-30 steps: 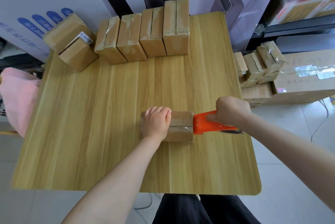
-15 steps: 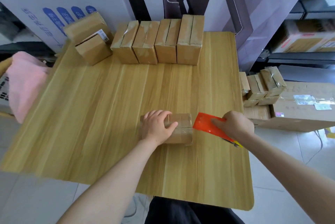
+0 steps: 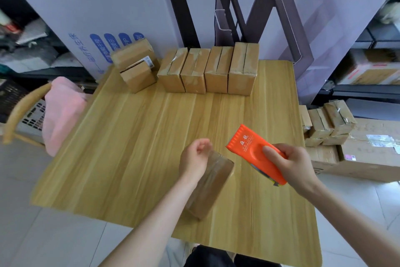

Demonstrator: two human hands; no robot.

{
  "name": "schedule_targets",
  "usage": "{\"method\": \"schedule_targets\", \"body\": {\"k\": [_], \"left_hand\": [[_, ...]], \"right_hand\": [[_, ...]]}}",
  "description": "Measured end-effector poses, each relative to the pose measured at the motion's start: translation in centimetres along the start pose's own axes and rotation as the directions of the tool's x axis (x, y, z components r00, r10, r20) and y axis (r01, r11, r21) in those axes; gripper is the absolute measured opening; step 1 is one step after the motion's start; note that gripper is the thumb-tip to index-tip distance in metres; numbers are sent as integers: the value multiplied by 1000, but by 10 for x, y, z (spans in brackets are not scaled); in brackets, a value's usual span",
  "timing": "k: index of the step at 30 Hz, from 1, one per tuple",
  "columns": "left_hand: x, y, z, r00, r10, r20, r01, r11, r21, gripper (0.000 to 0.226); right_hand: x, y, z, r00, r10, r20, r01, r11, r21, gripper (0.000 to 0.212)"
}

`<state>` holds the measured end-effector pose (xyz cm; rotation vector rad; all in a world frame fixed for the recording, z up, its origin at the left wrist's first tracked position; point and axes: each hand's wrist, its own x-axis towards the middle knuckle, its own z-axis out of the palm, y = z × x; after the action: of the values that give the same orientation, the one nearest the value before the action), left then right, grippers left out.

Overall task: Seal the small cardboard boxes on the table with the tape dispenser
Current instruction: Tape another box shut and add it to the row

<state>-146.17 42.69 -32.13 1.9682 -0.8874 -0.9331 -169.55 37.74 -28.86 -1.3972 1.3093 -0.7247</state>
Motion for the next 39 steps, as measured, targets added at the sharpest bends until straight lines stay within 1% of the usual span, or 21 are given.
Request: {"method": "schedule_targets", "body": {"k": [1, 2, 3, 5, 8, 12, 15, 19, 23, 25, 27, 29, 31, 33, 35, 37, 39], "left_hand": [[0, 17, -5, 995, -35, 94, 48, 988, -146, 23], [-1, 33, -10, 980, -64, 188, 108, 966, -234, 26], [-2, 46, -16, 960, -82, 269, 157, 950, -271, 28], [-3, 66, -26, 923, -91, 375, 207, 937, -282, 33], [-7, 82, -40, 902, -51, 429, 200, 930, -310, 31], [-8, 96, -54, 891, 33, 453, 116, 948, -297, 23], [-6, 102, -61, 891, 58, 449, 75, 959, -273, 18], [0, 108, -70, 884, 15, 467, 129, 953, -275, 18], [7, 112, -73, 885, -16, 466, 155, 953, -261, 18], [11, 114, -75, 898, -7, 440, 133, 957, -256, 12], [15, 116, -77, 918, 13, 397, 90, 967, -240, 9], [20, 118, -75, 939, 35, 342, 42, 976, -216, 13], [26, 119, -75, 955, 46, 293, 10, 982, -187, 21], [33, 118, -76, 967, 60, 249, -17, 985, -171, 28], [39, 117, -76, 968, 80, 240, -44, 988, -151, 27], [42, 112, -71, 965, 83, 248, -51, 990, -130, 24], [49, 104, -70, 980, 39, 195, -14, 992, -128, 25]], "right_hand": [[-3, -7, 0, 1000, -16, -9, 16, 1000, 4, 20], [-6, -14, 1, 999, -31, -19, 31, 1000, 4, 20], [-9, -21, 2, 999, -46, -30, 46, 999, 4, 17], [-15, -34, 4, 996, -74, -53, 74, 997, 4, 14], [-20, -49, 6, 991, -108, -74, 107, 994, -14, 13], [-24, -63, 13, 985, -128, -114, 124, 992, -38, 13], [-28, -71, 19, 980, -138, -143, 136, 990, -29, 13], [-33, -81, 28, 975, -161, -153, 163, 987, -3, 12], [-36, -89, 36, 973, -170, -157, 169, 985, -19, 11], [-35, -92, 38, 970, -177, -168, 172, 984, -44, 10], [-34, -95, 42, 965, -185, -185, 167, 980, -105, 10], [-31, -98, 45, 965, -180, -190, 152, 977, -152, 11], [-30, -101, 47, 967, -168, -190, 128, 970, -207, 15], [-30, -100, 46, 968, -158, -196, 108, 963, -246, 12], [-31, -98, 42, 968, -155, -198, 95, 953, -287, 8], [-32, -94, 36, 970, -141, -199, 72, 945, -319, 6], [-35, -85, 27, 968, -122, -219, 42, 940, -337, 7]]}}
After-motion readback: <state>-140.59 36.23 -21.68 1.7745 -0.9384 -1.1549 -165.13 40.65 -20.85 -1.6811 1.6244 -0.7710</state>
